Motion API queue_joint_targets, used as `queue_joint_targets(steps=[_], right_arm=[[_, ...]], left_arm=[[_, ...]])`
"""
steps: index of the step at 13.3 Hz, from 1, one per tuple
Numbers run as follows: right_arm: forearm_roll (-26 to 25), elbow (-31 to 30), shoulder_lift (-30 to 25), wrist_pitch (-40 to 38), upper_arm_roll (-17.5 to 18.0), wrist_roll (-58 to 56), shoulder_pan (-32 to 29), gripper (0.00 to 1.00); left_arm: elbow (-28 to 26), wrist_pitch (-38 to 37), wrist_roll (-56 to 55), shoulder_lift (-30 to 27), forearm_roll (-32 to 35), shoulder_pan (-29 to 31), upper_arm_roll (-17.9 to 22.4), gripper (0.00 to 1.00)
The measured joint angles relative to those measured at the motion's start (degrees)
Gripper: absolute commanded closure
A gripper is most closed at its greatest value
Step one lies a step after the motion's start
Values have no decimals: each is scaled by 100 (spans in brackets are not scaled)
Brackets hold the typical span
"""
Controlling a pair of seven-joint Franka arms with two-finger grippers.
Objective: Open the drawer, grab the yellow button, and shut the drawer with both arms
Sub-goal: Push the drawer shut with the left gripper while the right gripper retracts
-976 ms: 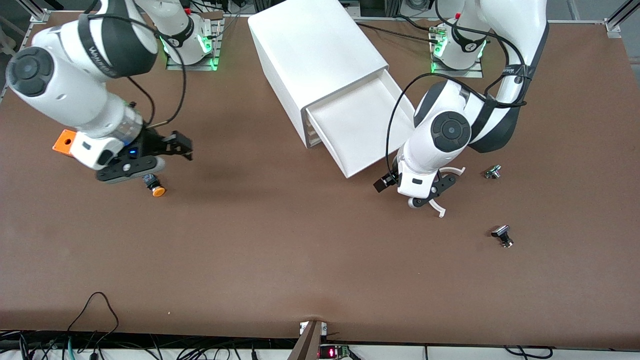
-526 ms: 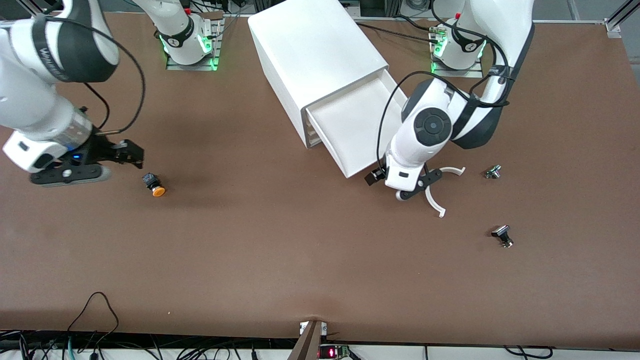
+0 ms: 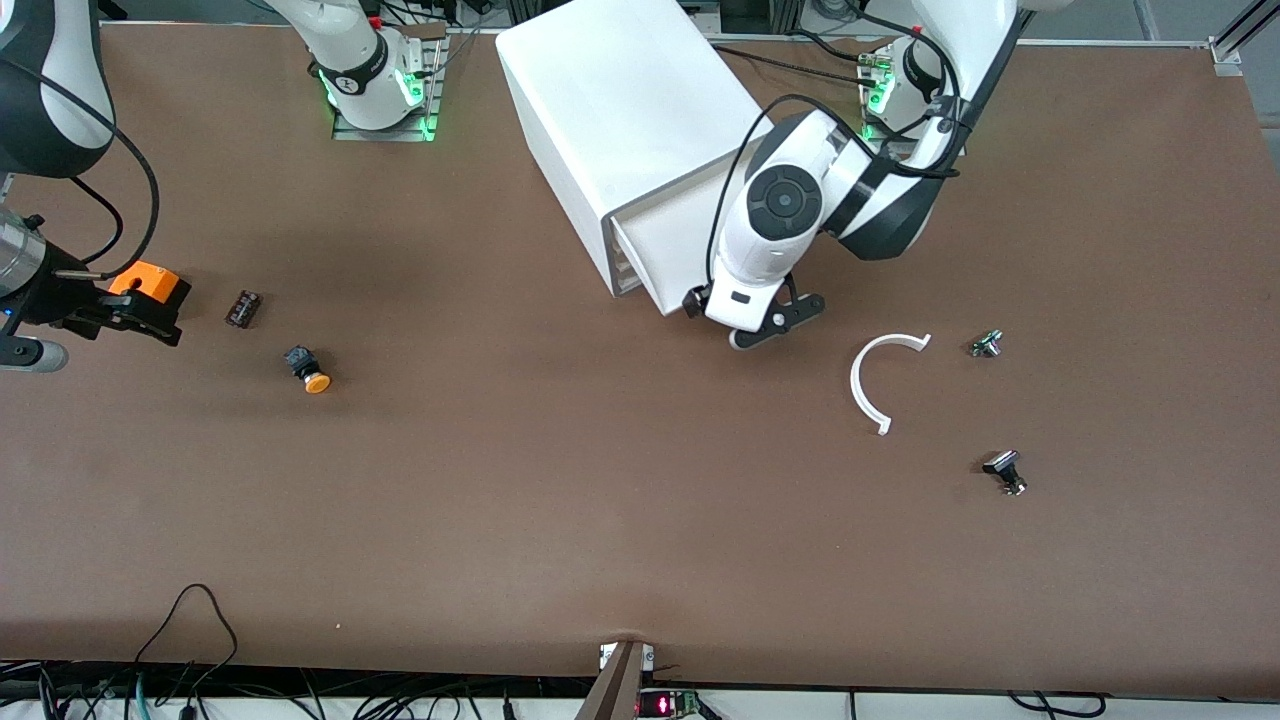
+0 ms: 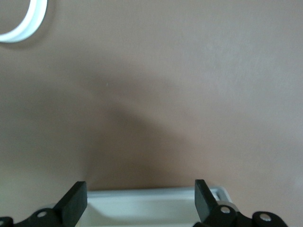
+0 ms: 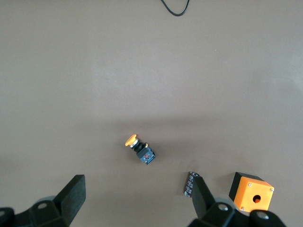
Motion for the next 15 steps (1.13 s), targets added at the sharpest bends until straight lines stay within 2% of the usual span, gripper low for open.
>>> queue_joint_targets(steps=[3,6,7,15], right_arm=[[5,104,-310,-581,52,-1,21,0],[-4,97,-731,-1065,472,24,42,0],[-7,86,-768,-1099,510,23,57,0],[28,-82,-875,-1266,175,24,31,0]], left_arm=[[-12,-262,-30,-13,-255,-4,-294,0],[-83,-281,-31,-12,-389,-16,-528,0],[-103,-284,-32,-10,-431,-18,-589,0],[-118,-535,-27,20,-584,-11,-658,0]])
